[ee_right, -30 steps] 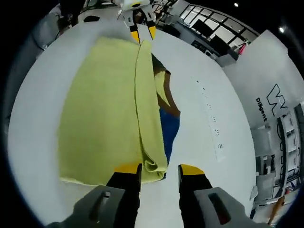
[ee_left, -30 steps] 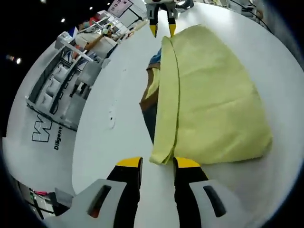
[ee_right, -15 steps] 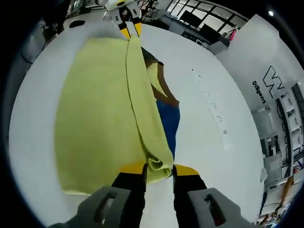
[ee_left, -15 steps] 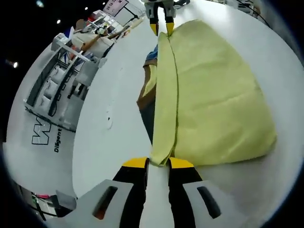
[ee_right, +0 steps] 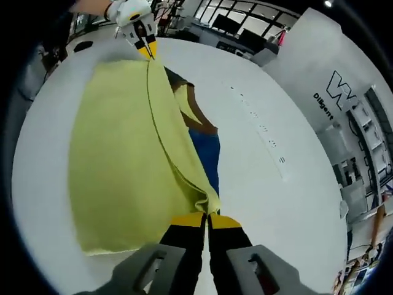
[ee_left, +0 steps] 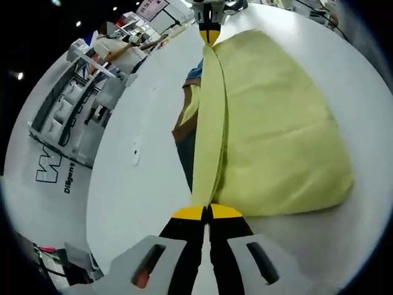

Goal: Fold the garment on the visible template until the final outline fits inside the template.

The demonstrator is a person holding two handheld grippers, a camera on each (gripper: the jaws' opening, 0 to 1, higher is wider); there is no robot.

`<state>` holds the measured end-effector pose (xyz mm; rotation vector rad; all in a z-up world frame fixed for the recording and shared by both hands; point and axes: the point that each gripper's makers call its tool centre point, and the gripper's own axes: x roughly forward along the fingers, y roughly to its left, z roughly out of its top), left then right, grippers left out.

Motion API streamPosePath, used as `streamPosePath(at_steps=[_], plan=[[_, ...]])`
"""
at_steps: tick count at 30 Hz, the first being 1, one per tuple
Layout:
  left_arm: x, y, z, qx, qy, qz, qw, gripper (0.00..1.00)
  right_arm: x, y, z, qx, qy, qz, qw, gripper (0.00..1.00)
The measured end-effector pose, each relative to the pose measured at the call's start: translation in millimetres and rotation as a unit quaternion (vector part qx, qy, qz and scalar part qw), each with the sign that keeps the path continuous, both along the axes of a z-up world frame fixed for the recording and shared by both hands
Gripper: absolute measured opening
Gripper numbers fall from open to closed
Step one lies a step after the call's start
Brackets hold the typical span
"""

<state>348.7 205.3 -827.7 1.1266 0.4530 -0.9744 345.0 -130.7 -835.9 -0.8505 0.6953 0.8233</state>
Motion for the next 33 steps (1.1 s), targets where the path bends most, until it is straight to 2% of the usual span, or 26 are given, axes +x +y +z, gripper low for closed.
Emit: streamPosePath(at_steps=[2,5,8,9,10,11,12,14,16,22,27,30,31,33], plan=[[1.6,1,1.9,-0.011,0.004,0.01,0.9999,0.04,1,0,3.0,0.01,-0.005,-0.01,0.9999,0.0],[4.8,1,5.7,-0.048,0.017,0.041,0.9978,0.04,4,1,8.9,0.047,-0.009,-0.039,0.9981,0.0],[12.9,6,11.1,-0.1,0.037,0.098,0.9894,0.04,10,-5,14.6,0.053,-0.019,-0.052,0.997,0.0],[16.1,12,12.0,-0.1,0.04,0.124,0.9864,0.04,10,-5,17.9,0.061,-0.024,-0.058,0.9961,0.0],[17.6,12,13.2,-0.104,0.04,0.132,0.9849,0.04,11,-5,18.7,0.066,-0.024,-0.061,0.9957,0.0],[21.4,11,18.3,-0.123,0.038,0.142,0.9815,0.04,12,-5,20.1,0.078,-0.025,-0.071,0.9941,0.0],[24.0,9,21.8,-0.15,0.047,0.159,0.9747,0.04,14,-8,21.1,0.08,-0.026,-0.081,0.9931,0.0],[27.0,12,21.9,-0.18,0.067,0.191,0.9627,0.04,18,-9,21.5,0.086,-0.026,-0.093,0.9916,0.0],[29.8,13,21.1,-0.2,0.078,0.208,0.9543,0.04,21,-9,22.6,0.093,-0.025,-0.105,0.9898,0.0],[32.4,14,11.3,-0.213,0.098,0.241,0.942,0.04,26,-4,22.8,0.085,-0.023,-0.128,0.9879,0.0],[36.6,15,4.8,-0.234,0.12,0.273,0.9254,0.05,36,-1,23.2,0.069,-0.033,-0.144,0.9865,0.0],[40.2,15,2.0,-0.257,0.136,0.303,0.9077,0.05,39,-2,17.7,0.06,-0.023,-0.163,0.9846,0.0],[42.7,16,0.4,-0.258,0.138,0.307,0.9057,0.05,40,-3,14.7,0.059,-0.017,-0.174,0.9828,0.0],[44.0,14,-1.1,-0.248,0.129,0.299,0.9124,0.05,40,-6,6.2,0.06,-0.006,-0.209,0.9762,0.0]])
